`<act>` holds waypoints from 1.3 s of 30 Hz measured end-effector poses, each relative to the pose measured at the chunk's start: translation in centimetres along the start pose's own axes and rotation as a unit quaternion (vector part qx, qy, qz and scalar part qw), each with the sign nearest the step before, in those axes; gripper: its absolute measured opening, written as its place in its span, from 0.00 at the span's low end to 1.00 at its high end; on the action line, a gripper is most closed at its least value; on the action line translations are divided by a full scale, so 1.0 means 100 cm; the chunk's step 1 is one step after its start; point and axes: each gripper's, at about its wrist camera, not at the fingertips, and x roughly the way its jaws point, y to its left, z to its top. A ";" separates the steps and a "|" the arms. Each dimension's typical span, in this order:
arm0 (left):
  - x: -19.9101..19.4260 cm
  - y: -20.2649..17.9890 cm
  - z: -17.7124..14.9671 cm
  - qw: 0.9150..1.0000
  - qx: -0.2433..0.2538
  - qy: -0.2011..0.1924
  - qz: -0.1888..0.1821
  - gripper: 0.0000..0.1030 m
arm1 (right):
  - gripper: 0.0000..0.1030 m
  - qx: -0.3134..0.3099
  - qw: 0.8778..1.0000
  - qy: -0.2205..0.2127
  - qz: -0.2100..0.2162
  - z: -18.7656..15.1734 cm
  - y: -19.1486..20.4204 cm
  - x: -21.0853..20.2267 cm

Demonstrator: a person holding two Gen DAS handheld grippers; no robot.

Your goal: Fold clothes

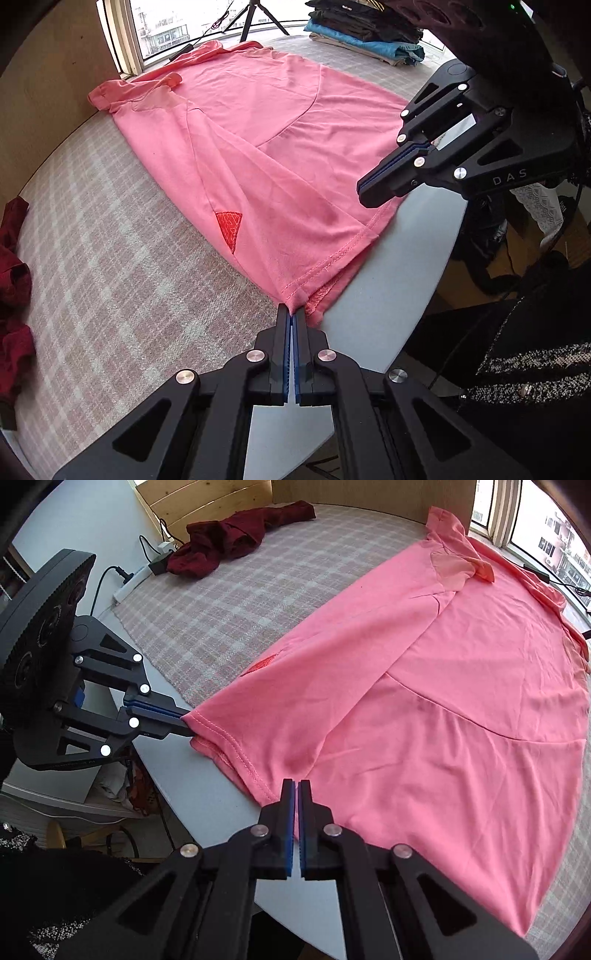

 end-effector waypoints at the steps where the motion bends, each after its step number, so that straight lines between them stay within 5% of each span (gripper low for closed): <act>1: 0.001 0.000 -0.002 1.000 -0.001 0.002 -0.001 0.00 | 0.06 -0.005 1.000 -0.003 0.006 0.000 0.005 0.001; 14: -0.003 0.017 -0.002 1.000 -0.008 0.014 -0.003 0.01 | 0.11 -0.062 0.997 0.034 -0.002 0.008 0.028 0.030; 16: -0.005 0.018 -0.002 1.000 -0.009 0.013 -0.007 0.01 | 0.26 -0.066 0.997 0.039 -0.002 0.009 0.030 0.029; 18: -0.006 0.018 -0.001 1.000 -0.008 0.012 -0.007 0.01 | 0.29 -0.079 0.996 0.047 -0.010 0.010 0.034 0.034; 20: -0.006 0.019 0.000 1.000 -0.007 0.013 -0.008 0.01 | 0.28 -0.092 0.995 0.044 -0.021 0.010 0.037 0.035; 22: -0.006 0.019 0.000 1.000 -0.003 0.014 -0.009 0.01 | 0.04 -0.086 0.995 0.045 -0.014 0.011 0.033 0.034; 32: -0.007 0.008 0.005 0.999 0.026 0.021 -0.023 0.02 | 0.02 -0.045 0.999 0.023 -0.011 0.001 0.014 0.000; 39: -0.013 0.002 -0.008 0.997 0.049 0.044 -0.026 0.02 | 0.07 -0.027 0.996 0.083 -0.035 -0.009 0.000 0.007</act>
